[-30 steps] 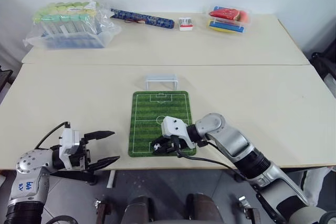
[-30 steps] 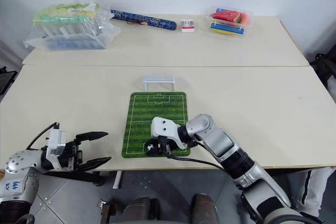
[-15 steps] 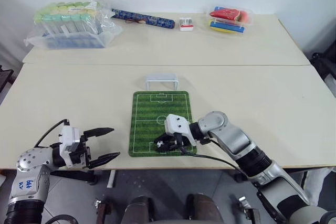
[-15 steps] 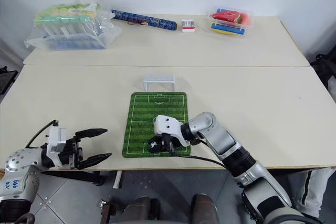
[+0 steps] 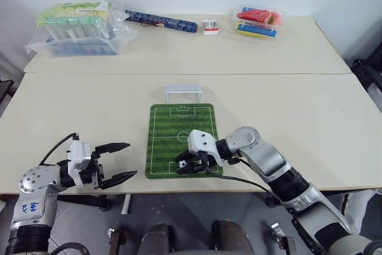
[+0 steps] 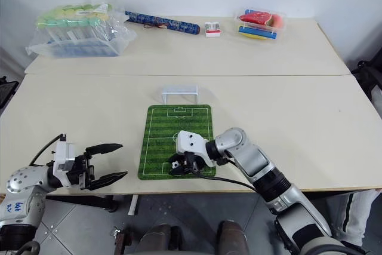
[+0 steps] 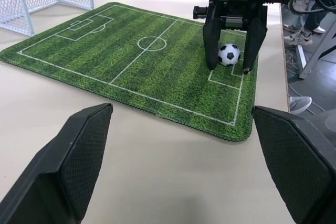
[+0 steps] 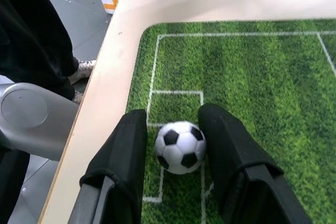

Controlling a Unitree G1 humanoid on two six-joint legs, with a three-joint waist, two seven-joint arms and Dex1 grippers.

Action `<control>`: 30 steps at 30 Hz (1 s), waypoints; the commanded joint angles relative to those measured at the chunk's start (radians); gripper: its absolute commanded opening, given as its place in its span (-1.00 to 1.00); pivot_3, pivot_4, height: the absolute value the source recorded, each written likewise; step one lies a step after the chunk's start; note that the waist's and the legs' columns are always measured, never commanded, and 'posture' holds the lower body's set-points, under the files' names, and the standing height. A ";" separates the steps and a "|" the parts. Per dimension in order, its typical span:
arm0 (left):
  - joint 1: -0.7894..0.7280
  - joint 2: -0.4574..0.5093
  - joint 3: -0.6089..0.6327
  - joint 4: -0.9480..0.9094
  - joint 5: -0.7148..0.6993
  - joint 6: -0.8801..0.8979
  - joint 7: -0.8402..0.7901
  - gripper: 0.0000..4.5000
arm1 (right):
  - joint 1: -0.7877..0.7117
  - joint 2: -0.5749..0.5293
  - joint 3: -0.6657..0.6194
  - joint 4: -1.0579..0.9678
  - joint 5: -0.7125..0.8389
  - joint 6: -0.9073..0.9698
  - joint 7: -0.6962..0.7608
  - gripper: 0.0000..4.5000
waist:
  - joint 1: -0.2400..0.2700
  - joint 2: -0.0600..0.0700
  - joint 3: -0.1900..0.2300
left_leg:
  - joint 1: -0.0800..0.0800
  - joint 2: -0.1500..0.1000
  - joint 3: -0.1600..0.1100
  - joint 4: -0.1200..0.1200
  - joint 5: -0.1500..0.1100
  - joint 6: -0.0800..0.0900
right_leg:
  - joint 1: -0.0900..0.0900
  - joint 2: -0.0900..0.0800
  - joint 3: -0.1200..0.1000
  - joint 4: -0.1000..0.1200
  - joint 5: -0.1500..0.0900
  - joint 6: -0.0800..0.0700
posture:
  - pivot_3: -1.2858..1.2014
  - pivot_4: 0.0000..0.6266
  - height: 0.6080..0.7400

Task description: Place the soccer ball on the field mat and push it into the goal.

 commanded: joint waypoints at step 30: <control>0.022 -0.022 0.095 -0.101 -0.128 0.049 0.021 1.00 | 0.030 -0.019 -0.025 -0.054 0.052 0.076 -0.037 -0.99 | 0.000 -0.001 0.000 | 0.000 0.000 0.000 0.000 -0.001 0.000 | 0.000 0.000 0.000 0.000 0.000 0.000 | 0.03 -0.52 1.00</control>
